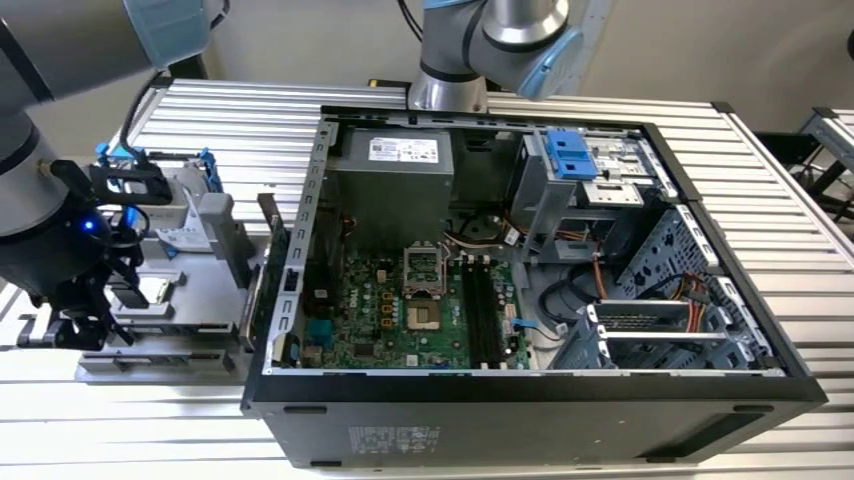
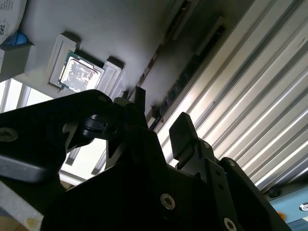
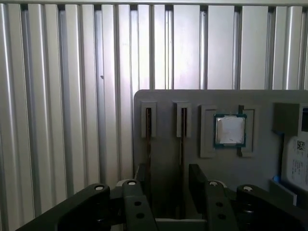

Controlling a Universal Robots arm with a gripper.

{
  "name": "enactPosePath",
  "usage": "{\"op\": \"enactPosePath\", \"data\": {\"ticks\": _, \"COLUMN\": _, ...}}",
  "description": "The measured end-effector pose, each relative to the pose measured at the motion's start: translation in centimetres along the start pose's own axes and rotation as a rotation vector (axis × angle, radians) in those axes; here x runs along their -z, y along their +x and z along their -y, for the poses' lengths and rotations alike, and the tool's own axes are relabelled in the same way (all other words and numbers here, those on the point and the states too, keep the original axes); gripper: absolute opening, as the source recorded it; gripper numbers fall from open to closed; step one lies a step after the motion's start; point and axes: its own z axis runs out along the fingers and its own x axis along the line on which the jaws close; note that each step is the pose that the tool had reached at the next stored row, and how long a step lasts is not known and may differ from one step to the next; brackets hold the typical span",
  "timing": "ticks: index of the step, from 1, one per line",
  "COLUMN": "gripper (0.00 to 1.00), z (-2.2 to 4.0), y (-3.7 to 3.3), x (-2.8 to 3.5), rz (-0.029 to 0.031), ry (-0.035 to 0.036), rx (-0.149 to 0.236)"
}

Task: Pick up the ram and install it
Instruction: 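Pick up the ram and move it above insertion slot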

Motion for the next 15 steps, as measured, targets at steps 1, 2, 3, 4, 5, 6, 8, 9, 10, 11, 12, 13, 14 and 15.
{"op": "enactPosePath", "data": {"ticks": 1, "gripper": 1.00, "z": 0.00, "y": 0.01, "x": -0.18, "rz": 0.0000, "ry": 0.0000, "rx": 0.000}}
{"op": "enactPosePath", "data": {"ticks": 2, "gripper": 1.00, "z": 0.00, "y": 0.01, "x": -0.37, "rz": 0.0000, "ry": 0.0000, "rx": 0.000}}
{"op": "enactPosePath", "data": {"ticks": 3, "gripper": 1.00, "z": 0.00, "y": 0.02, "x": -0.54, "rz": -0.0001, "ry": -0.0001, "rx": 0.000}}
{"op": "enactPosePath", "data": {"ticks": 4, "gripper": 1.00, "z": 0.01, "y": 0.03, "x": -0.69, "rz": 0.0000, "ry": 0.0001, "rx": 0.000}}
{"op": "enactPosePath", "data": {"ticks": 5, "gripper": 1.00, "z": 0.01, "y": 0.03, "x": -0.83, "rz": 0.0000, "ry": 0.0000, "rx": 0.000}}
{"op": "enactPosePath", "data": {"ticks": 6, "gripper": 1.00, "z": 0.00, "y": 0.03, "x": -0.97, "rz": 0.0000, "ry": 0.0000, "rx": 0.000}}
{"op": "enactPosePath", "data": {"ticks": 8, "gripper": 1.00, "z": 0.00, "y": 0.04, "x": -1.20, "rz": 0.0000, "ry": 0.0000, "rx": 0.000}}
{"op": "enactPosePath", "data": {"ticks": 9, "gripper": 1.00, "z": 0.00, "y": 0.04, "x": -1.28, "rz": -0.0002, "ry": -0.0003, "rx": 0.000}}
{"op": "enactPosePath", "data": {"ticks": 10, "gripper": 1.00, "z": 0.00, "y": 0.05, "x": -1.28, "rz": -0.0002, "ry": -0.0010, "rx": 0.000}}
{"op": "enactPosePath", "data": {"ticks": 11, "gripper": 1.00, "z": 0.00, "y": 0.05, "x": -1.28, "rz": -0.0002, "ry": -0.0018, "rx": 0.000}}
{"op": "enactPosePath", "data": {"ticks": 12, "gripper": 1.00, "z": 0.00, "y": 0.04, "x": -1.28, "rz": -0.0001, "ry": -0.0025, "rx": 0.000}}
{"op": "enactPosePath", "data": {"ticks": 13, "gripper": 1.00, "z": 0.00, "y": 0.04, "x": -1.28, "rz": -0.0002, "ry": -0.0034, "rx": 0.000}}
{"op": "enactPosePath", "data": {"ticks": 14, "gripper": 1.00, "z": 0.00, "y": 0.05, "x": -1.29, "rz": -0.0001, "ry": -0.0033, "rx": 0.000}}
{"op": "enactPosePath", "data": {"ticks": 15, "gripper": 1.00, "z": 0.01, "y": 0.05, "x": -1.33, "rz": 0.0000, "ry": -0.0032, "rx": 0.000}}
